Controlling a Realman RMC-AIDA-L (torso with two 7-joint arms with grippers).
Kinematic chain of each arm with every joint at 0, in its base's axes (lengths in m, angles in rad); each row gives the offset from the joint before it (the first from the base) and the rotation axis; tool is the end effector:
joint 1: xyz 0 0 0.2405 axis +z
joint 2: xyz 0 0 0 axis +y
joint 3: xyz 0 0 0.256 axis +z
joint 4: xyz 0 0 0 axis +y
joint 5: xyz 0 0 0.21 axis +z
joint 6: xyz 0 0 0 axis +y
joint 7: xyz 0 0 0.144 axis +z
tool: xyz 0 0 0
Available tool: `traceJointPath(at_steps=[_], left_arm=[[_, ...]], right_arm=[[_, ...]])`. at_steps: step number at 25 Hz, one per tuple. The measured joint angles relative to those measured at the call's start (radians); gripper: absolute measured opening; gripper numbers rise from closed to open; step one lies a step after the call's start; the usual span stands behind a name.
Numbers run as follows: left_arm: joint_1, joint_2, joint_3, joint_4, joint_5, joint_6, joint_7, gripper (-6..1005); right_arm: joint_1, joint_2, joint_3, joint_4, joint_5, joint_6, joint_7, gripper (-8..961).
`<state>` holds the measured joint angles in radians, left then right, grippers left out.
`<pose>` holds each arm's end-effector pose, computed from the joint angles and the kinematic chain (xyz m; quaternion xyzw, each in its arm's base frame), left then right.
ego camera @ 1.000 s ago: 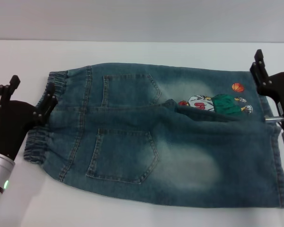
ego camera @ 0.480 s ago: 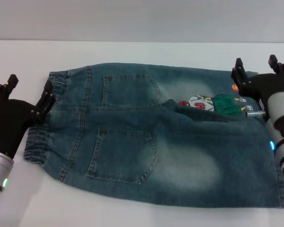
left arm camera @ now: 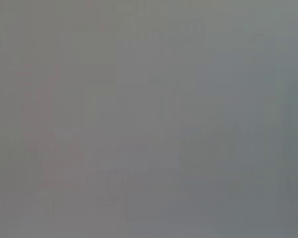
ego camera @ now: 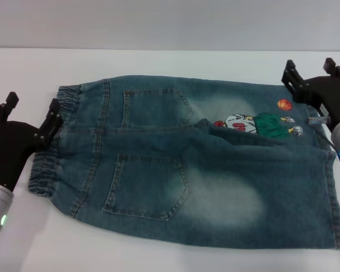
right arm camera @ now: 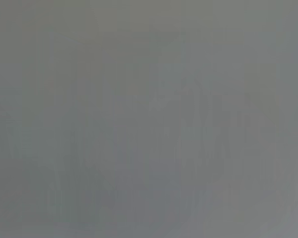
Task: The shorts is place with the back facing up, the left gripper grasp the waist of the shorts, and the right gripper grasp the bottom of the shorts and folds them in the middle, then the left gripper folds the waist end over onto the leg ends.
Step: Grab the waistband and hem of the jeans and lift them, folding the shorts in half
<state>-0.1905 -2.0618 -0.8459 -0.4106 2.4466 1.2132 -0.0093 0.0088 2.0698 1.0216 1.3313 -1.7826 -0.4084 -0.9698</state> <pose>-0.3224 0.2722 -0.0326 -0.7087 -0.2034 -0.3110 0.5997 0.2221 0.3171 -0.0270 -0.7051 0.3147 0.2339 0.5909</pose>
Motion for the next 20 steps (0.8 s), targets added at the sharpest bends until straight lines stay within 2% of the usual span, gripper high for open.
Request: traceJointPath(at_steps=[2,5,10,14,20], left_arm=[[0.0,0.0,-0.003,0.001,0.0,0.0,0.0,834],[-0.001,0.0,-0.003,0.002,0.0,-0.001,0.0,834],[-0.008,0.0,-0.003,-0.001,0.0,-0.023,0.0,834],[-0.011,-0.001,-0.002,-0.003,0.0,-0.036,0.0,834],[-0.022,-0.004,0.003,-0.004,0.0,-0.051,0.0,834]], right_arm=[[0.012,0.003,-0.013,-0.02,-0.037,-0.039,-0.02,741],[0.058,0.007,-0.068,-0.086,-0.07,-0.185,-0.033,741],[0.189,0.007,-0.212,-0.293,-0.078,-0.543,-0.001,742],[0.316,0.008,-0.41,-0.52,-0.087,-0.876,0.205,742],[0.408,0.018,-0.61,-0.765,-0.086,-1.17,0.486,743]])
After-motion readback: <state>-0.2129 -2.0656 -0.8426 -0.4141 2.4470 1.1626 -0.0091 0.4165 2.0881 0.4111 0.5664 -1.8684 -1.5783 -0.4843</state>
